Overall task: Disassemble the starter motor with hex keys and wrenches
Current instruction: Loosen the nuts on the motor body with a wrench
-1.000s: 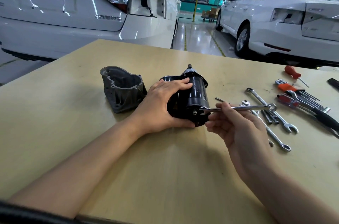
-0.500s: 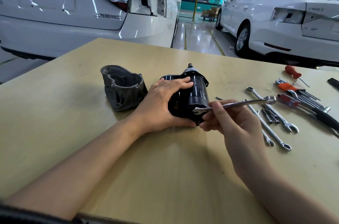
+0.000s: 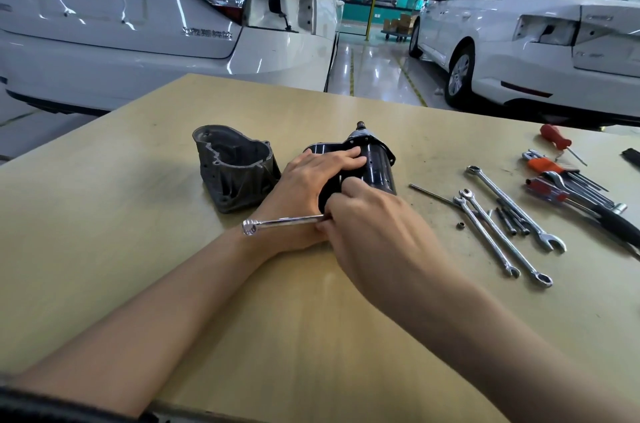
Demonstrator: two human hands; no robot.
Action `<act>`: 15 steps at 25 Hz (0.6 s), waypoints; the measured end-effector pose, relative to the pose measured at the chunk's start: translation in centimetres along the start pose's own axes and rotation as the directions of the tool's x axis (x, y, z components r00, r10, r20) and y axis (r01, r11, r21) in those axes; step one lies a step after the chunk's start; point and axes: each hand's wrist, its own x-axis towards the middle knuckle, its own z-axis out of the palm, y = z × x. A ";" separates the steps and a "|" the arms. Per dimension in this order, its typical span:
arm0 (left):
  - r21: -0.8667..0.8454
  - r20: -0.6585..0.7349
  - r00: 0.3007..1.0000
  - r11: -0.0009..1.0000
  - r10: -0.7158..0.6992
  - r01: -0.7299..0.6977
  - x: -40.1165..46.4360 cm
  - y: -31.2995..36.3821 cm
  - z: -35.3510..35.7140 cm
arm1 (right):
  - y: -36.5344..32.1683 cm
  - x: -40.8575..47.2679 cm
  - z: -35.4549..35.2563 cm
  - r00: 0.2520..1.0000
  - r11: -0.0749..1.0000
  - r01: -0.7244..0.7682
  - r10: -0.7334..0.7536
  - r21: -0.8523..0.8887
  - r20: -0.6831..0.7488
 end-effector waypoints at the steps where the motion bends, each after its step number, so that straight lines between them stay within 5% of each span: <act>1: 0.007 0.003 1.000 1.000 0.006 -0.006 0.0 -0.1 0.0 | -0.2 0.0 0.2 1.000 0.999 0.025 -0.025 -0.030 -0.002; 4: 0.020 0.020 1.000 1.000 -0.016 0.015 0.0 -0.2 -0.1 | 0.3 -0.4 0.1 0.988 0.990 0.083 -0.067 0.110 -0.141; 7: 0.021 0.016 1.000 0.999 -0.025 0.025 -0.1 0.1 -0.2 | 2.0 -1.7 0.0 0.896 0.885 0.063 0.154 0.462 -0.416; 9: 0.030 -0.004 0.999 0.999 -0.033 0.033 -0.2 0.2 -0.2 | 3.1 -2.8 0.3 0.829 0.626 -0.020 0.447 0.780 -0.337; 11: 0.038 -0.018 0.999 0.999 -0.030 0.031 -0.2 0.3 -0.1 | 3.8 -3.7 0.6 0.753 0.238 -0.097 0.652 0.966 -0.085; 13: 0.033 -0.026 0.999 0.999 -0.032 0.033 -0.2 0.3 -0.1 | 4.0 -3.9 1.1 0.701 -0.112 -0.117 0.694 0.987 0.162; 15: 0.020 -0.031 0.999 0.999 -0.032 0.032 -0.2 0.3 -0.1 | 4.2 -3.8 1.3 0.678 -0.292 -0.105 0.679 0.951 0.283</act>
